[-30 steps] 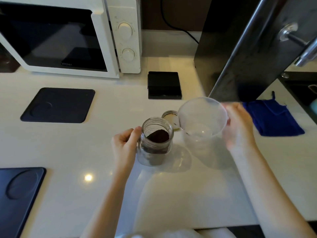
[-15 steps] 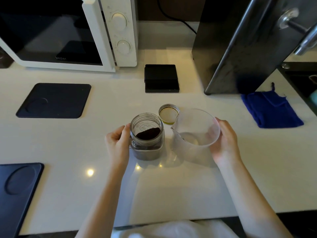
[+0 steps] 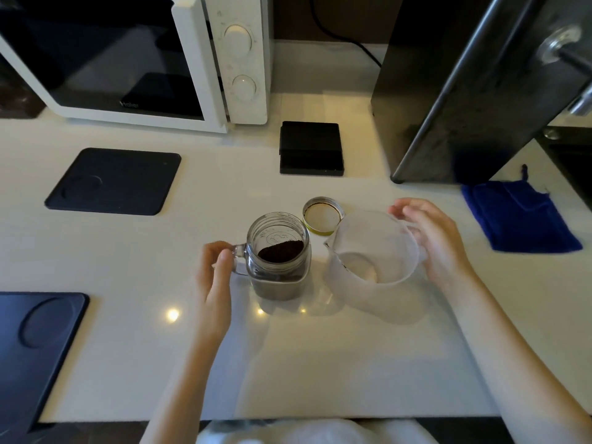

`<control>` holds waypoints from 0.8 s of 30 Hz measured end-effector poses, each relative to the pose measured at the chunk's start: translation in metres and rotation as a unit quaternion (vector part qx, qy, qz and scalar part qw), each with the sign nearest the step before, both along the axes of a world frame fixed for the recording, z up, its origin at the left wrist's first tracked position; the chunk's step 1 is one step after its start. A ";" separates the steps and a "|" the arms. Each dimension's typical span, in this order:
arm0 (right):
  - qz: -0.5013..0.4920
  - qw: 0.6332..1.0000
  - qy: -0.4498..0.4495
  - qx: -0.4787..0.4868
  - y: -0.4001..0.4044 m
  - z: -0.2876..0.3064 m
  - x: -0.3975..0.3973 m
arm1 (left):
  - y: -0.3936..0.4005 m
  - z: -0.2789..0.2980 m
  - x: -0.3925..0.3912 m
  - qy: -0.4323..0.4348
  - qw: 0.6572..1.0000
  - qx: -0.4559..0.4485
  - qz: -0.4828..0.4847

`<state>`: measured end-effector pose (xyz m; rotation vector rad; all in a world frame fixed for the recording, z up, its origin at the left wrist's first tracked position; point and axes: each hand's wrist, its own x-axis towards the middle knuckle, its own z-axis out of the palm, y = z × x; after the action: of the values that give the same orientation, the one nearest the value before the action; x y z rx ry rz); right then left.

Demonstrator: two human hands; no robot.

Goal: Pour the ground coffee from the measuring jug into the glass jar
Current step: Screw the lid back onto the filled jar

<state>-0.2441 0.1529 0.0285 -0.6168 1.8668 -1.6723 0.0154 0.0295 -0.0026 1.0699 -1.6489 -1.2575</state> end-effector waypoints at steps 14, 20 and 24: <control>0.352 0.907 0.178 0.150 -0.089 -0.026 -0.024 | 0.013 -0.029 0.034 -0.398 0.897 -0.165 -0.094; 0.334 0.906 0.216 0.144 -0.093 -0.026 -0.023 | 0.011 -0.028 0.034 -0.399 0.898 -0.162 -0.093; 0.312 0.918 0.214 0.119 -0.092 -0.008 -0.025 | 0.012 -0.027 0.034 -0.401 0.896 -0.166 -0.089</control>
<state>-0.2689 0.0610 0.0203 -1.3828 1.8323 -0.9253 0.0490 0.0411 -0.0301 1.3278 -2.5166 -0.5928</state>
